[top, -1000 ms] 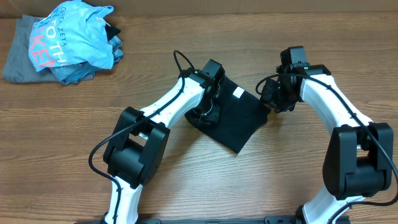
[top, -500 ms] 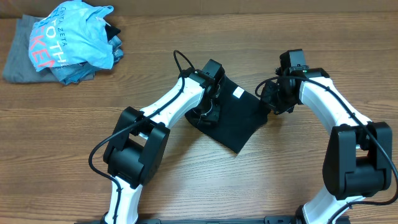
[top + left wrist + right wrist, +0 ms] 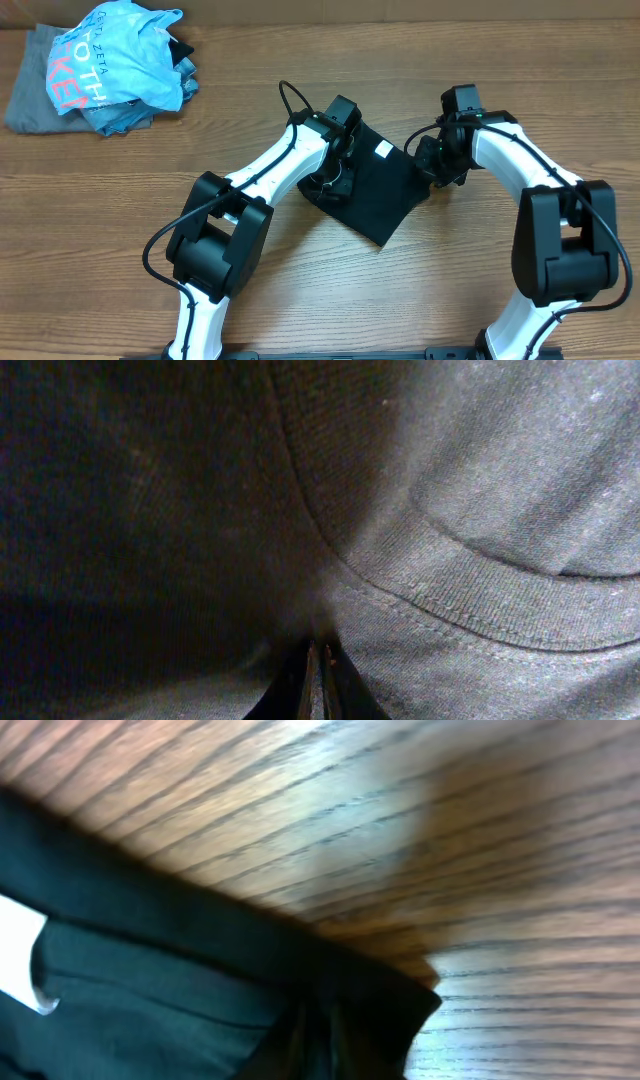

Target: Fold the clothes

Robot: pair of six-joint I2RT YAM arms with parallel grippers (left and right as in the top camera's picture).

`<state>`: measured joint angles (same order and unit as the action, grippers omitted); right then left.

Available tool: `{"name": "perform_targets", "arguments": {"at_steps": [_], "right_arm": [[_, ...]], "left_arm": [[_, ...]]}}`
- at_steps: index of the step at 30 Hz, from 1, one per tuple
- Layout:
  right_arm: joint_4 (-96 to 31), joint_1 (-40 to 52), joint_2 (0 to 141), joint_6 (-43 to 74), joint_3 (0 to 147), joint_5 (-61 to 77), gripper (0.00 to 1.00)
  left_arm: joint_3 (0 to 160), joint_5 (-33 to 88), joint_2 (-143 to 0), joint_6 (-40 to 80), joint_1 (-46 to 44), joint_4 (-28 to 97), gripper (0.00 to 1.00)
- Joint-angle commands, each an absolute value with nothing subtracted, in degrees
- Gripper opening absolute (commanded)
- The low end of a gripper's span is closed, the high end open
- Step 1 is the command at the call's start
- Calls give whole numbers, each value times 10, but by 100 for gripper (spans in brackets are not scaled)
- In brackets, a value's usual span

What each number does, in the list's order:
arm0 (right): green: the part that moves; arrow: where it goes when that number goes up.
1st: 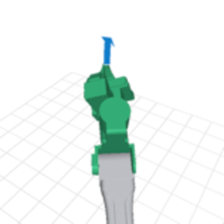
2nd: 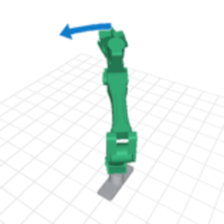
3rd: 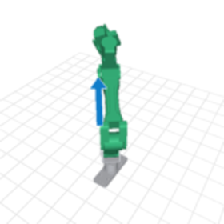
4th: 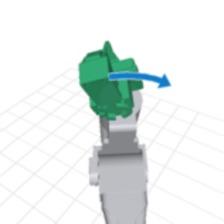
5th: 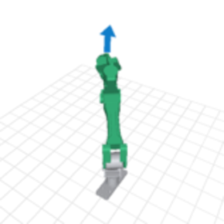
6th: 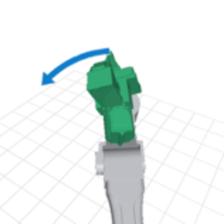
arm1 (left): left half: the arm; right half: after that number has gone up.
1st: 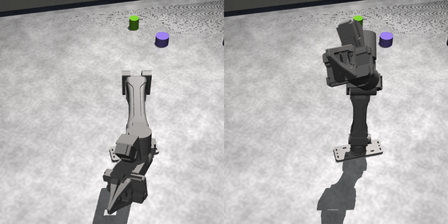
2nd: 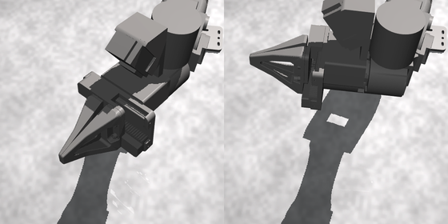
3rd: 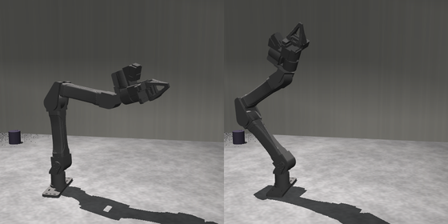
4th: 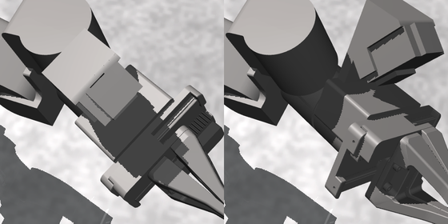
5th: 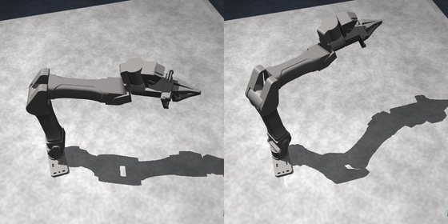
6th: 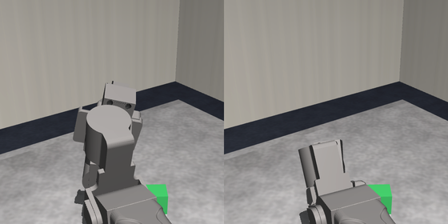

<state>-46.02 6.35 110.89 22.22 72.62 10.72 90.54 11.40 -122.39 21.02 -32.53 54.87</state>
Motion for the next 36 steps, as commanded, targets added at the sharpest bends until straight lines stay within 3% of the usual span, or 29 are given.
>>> {"name": "perform_targets", "arguments": {"at_steps": [1, 27, 29, 36], "right_arm": [[-453, 65, 1110, 221, 727, 100, 6], [-449, 47, 1110, 273, 773, -110, 4], [-456, 47, 1110, 273, 776, -109, 23], [-572, 47, 1098, 316, 856, -156, 25]], "left_arm": [[900, 119, -1234, 219, -323, 550, 9], [900, 85, -1234, 218, -322, 555, 13], [900, 85, -1234, 218, -322, 555, 13], [902, 84, -1227, 208, -321, 561, 8]]}}
